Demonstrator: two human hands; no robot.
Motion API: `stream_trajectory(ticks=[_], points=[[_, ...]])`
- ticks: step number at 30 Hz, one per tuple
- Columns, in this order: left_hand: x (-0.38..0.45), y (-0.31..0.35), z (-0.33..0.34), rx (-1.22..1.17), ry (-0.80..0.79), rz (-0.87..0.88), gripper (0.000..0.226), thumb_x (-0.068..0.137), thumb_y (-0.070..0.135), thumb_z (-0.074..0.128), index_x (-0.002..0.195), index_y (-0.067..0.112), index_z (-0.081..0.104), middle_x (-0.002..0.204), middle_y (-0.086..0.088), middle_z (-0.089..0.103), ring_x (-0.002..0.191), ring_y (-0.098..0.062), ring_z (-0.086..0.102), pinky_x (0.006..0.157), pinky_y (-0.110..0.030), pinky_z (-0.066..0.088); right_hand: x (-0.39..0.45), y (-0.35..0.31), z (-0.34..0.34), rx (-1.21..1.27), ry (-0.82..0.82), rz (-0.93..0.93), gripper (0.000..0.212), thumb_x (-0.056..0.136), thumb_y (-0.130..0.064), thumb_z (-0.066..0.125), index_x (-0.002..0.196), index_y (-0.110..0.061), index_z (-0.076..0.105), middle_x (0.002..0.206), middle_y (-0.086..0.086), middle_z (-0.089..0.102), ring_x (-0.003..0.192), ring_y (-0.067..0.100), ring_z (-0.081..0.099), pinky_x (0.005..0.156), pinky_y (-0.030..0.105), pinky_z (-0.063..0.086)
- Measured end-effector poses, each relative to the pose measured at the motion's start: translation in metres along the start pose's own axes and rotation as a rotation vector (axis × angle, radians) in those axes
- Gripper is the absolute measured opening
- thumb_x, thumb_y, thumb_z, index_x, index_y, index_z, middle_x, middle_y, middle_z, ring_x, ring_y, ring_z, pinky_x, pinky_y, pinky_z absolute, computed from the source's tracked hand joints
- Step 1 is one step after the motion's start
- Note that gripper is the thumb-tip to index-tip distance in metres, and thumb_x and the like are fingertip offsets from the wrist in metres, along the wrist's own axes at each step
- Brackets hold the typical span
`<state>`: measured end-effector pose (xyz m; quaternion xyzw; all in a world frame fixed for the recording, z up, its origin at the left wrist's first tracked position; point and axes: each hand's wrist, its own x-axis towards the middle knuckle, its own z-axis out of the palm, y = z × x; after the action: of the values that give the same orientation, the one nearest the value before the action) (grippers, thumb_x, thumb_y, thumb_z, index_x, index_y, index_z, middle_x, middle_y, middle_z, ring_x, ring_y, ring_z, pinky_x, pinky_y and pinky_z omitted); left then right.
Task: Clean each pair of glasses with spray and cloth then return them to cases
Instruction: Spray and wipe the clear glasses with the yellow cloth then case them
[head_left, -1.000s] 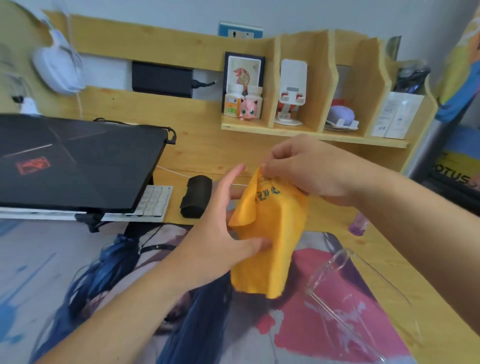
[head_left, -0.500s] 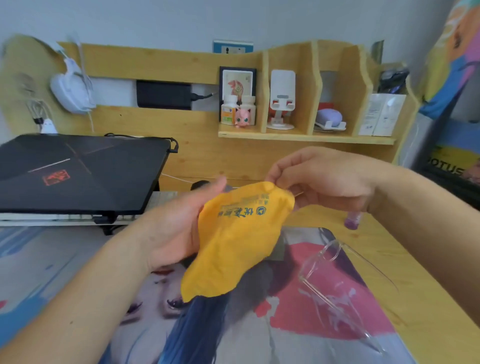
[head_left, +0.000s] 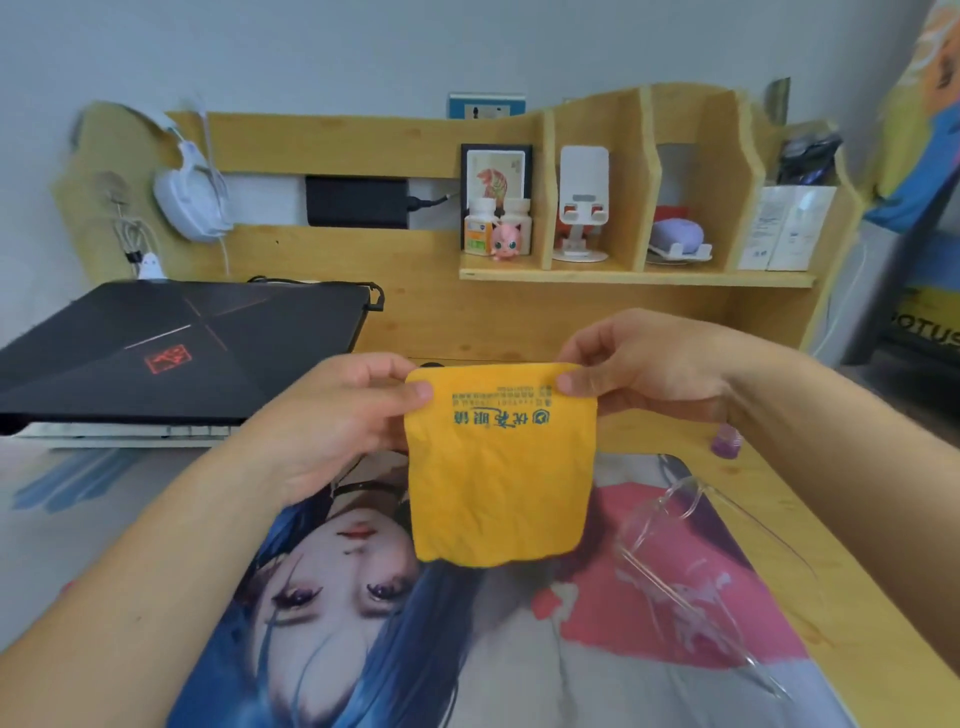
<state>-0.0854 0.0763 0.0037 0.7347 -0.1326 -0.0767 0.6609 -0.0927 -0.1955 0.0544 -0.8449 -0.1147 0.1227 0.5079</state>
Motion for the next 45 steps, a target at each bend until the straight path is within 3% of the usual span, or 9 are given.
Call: stream_trajectory(ticks=[7, 11, 15, 19, 22, 26, 31, 36, 45], points=[[-0.012, 0.031, -0.015, 0.29, -0.014, 0.221, 0.007, 0.089, 0.015, 0.068, 0.094, 0.011, 0.071, 0.097, -0.01, 0.077, 0.09, -0.018, 0.071, 0.088, -0.028, 0.056, -0.014, -0.005, 0.002, 0.001, 0.078, -0.256, 0.017, 0.077, -0.02, 0.075, 0.084, -0.005, 0.072, 0.086, 0.018, 0.072, 0.08, 0.029, 0.063, 0.089, 0.046, 0.052], [-0.06, -0.022, -0.012, 0.529, -0.18, 0.061, 0.002, 0.085, 0.025, 0.074, 0.086, 0.024, 0.073, 0.085, -0.001, 0.075, 0.078, -0.016, 0.069, 0.077, -0.035, 0.054, -0.043, 0.037, 0.048, -0.273, -0.066, -0.248, 0.006, 0.084, -0.022, 0.078, 0.084, -0.017, 0.076, 0.071, -0.008, 0.071, 0.064, 0.007, 0.061, 0.065, 0.022, 0.046], [-0.105, -0.077, 0.005, 0.691, -0.257, -0.076, 0.008, 0.091, 0.032, 0.072, 0.088, 0.039, 0.07, 0.085, 0.006, 0.072, 0.075, -0.008, 0.066, 0.077, -0.035, 0.054, -0.076, 0.097, 0.1, -0.483, -0.228, -0.206, 0.002, 0.089, -0.024, 0.074, 0.088, -0.026, 0.075, 0.088, -0.016, 0.071, 0.088, 0.004, 0.067, 0.081, 0.03, 0.053], [-0.125, -0.084, 0.014, 0.7, -0.236, -0.093, 0.004, 0.094, 0.04, 0.066, 0.091, 0.037, 0.066, 0.085, 0.002, 0.071, 0.069, -0.011, 0.059, 0.072, -0.032, 0.049, -0.083, 0.108, 0.107, -0.485, -0.24, -0.15, 0.006, 0.093, -0.031, 0.069, 0.094, -0.033, 0.074, 0.094, -0.017, 0.071, 0.09, 0.002, 0.067, 0.086, 0.031, 0.052], [-0.119, -0.078, 0.016, 0.7, -0.167, -0.096, 0.014, 0.095, 0.043, 0.062, 0.086, 0.033, 0.068, 0.077, 0.006, 0.07, 0.065, -0.008, 0.058, 0.07, -0.036, 0.049, -0.066, 0.098, 0.103, -0.321, -0.181, -0.044, 0.014, 0.097, -0.029, 0.064, 0.087, -0.025, 0.073, 0.074, -0.002, 0.067, 0.067, 0.007, 0.057, 0.065, 0.039, 0.048], [-0.084, -0.078, 0.015, 0.881, 0.097, -0.063, 0.027, 0.095, 0.036, 0.06, 0.073, 0.02, 0.063, 0.067, 0.004, 0.06, 0.064, -0.011, 0.057, 0.063, -0.035, 0.045, -0.022, 0.088, 0.101, -0.523, 0.016, -0.028, 0.018, 0.097, -0.024, 0.062, 0.083, -0.023, 0.074, 0.064, -0.016, 0.061, 0.058, -0.006, 0.053, 0.054, 0.013, 0.039], [-0.05, -0.093, 0.013, 0.989, 0.108, -0.124, 0.025, 0.093, 0.028, 0.058, 0.074, 0.012, 0.06, 0.071, 0.011, 0.059, 0.071, -0.009, 0.056, 0.068, -0.035, 0.05, 0.014, 0.089, 0.11, -0.701, 0.071, 0.049, 0.013, 0.095, -0.023, 0.061, 0.094, -0.024, 0.073, 0.097, -0.003, 0.067, 0.098, 0.016, 0.059, 0.078, 0.029, 0.048], [-0.047, -0.094, 0.011, 1.008, 0.115, -0.11, 0.026, 0.094, 0.02, 0.058, 0.069, 0.013, 0.058, 0.067, 0.024, 0.056, 0.07, 0.002, 0.052, 0.057, -0.013, 0.034, 0.022, 0.09, 0.113, -0.731, 0.072, 0.05, 0.009, 0.094, -0.028, 0.064, 0.089, -0.024, 0.071, 0.088, -0.006, 0.061, 0.097, 0.017, 0.056, 0.079, 0.03, 0.047], [-0.058, -0.093, 0.015, 0.989, 0.126, -0.022, 0.02, 0.09, 0.034, 0.067, 0.095, 0.034, 0.048, 0.104, 0.014, 0.042, 0.103, -0.013, 0.05, 0.089, -0.042, 0.048, 0.017, 0.09, 0.118, -0.946, 0.17, -0.051, 0.021, 0.092, -0.033, 0.065, 0.109, -0.024, 0.06, 0.113, 0.003, 0.057, 0.105, 0.03, 0.058, 0.085, 0.039, 0.049]])
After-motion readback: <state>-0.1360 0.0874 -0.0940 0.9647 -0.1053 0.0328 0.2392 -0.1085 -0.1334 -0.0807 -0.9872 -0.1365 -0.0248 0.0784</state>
